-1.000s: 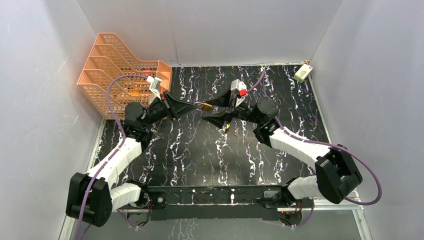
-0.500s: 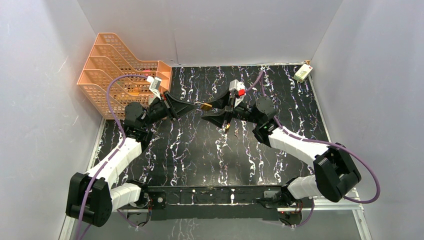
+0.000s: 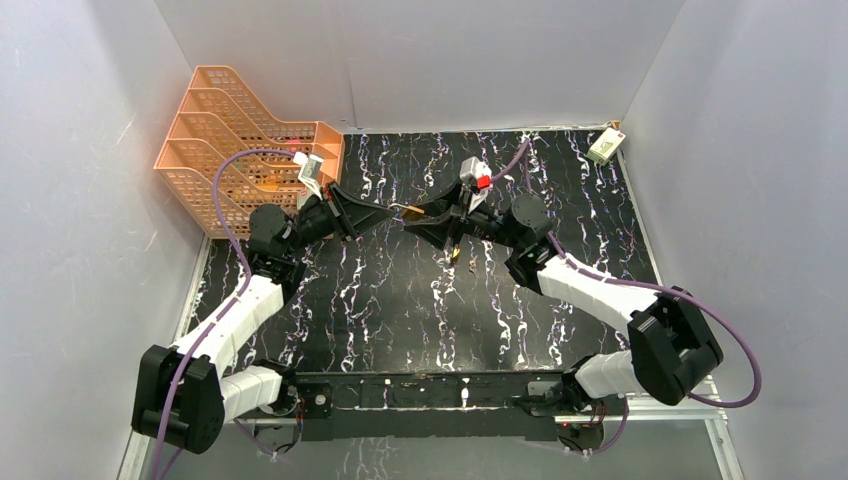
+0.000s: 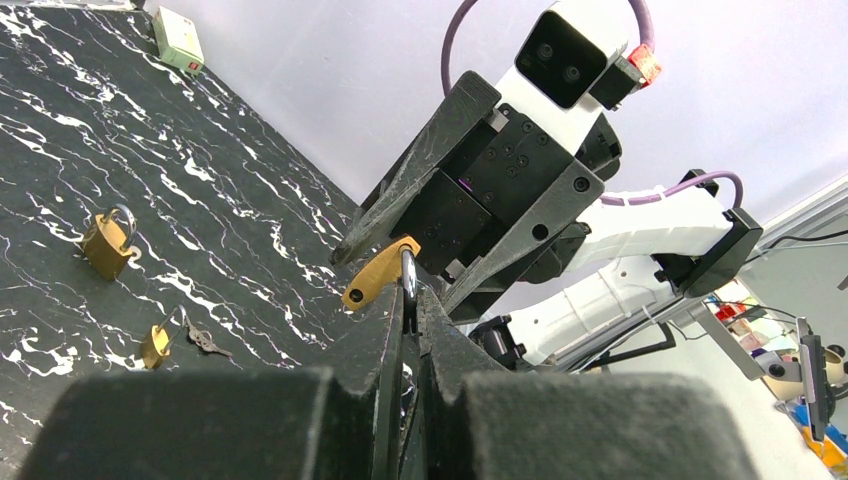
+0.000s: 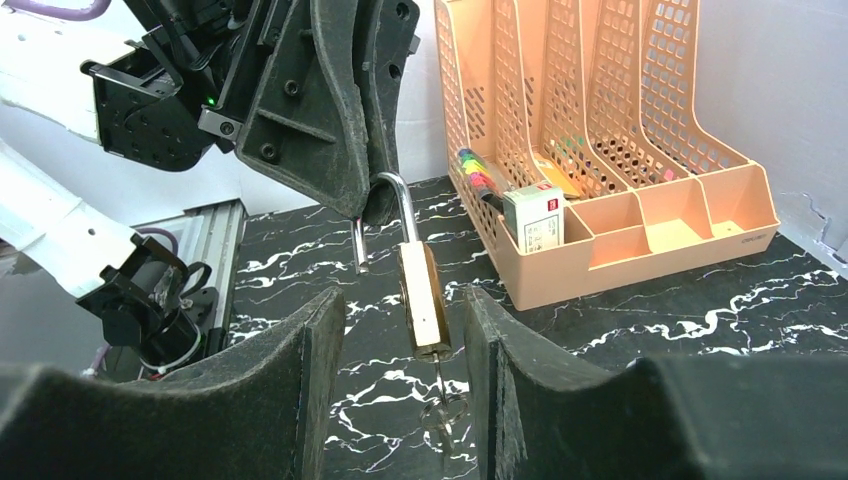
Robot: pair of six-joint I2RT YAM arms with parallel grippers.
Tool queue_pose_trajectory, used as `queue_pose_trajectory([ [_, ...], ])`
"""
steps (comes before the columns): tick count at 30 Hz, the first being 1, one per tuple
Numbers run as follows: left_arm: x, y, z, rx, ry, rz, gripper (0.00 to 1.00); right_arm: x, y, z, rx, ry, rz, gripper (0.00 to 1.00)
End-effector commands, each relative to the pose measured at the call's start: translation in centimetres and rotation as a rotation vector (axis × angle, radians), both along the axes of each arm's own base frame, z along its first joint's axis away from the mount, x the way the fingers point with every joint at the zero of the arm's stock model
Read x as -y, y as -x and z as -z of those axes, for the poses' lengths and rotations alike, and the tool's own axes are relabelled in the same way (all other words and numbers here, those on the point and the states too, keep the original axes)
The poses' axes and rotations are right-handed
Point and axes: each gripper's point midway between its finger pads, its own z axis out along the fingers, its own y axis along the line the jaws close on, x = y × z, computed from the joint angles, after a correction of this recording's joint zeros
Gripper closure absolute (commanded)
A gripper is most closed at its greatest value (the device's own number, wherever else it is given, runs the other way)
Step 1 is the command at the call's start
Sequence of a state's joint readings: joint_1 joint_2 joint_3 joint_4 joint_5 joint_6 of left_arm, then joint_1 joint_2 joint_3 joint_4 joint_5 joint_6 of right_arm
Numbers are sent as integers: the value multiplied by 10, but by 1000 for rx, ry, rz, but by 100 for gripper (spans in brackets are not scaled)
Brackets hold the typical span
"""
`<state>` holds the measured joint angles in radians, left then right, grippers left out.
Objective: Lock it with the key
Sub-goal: Lock the lock.
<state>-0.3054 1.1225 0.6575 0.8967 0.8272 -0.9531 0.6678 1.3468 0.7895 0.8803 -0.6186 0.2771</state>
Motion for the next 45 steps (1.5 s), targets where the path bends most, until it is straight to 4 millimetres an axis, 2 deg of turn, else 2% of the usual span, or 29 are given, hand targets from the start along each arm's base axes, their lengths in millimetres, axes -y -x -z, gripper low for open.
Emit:
queue_pose_trajectory([
  [1,-1,10,-34,144,32,10,100,10,1,-26,59,-63,32,46],
  [10,-1,11,-34,147,33,10,100,17,0,-22,43,-65,9,49],
  [24,-1,10,-33,139,33,8,100,1,12,-16,10,-27,-167,49],
  [45,0,8,-28,127,28,10,100,8,8,-25,60,-64,-98,53],
])
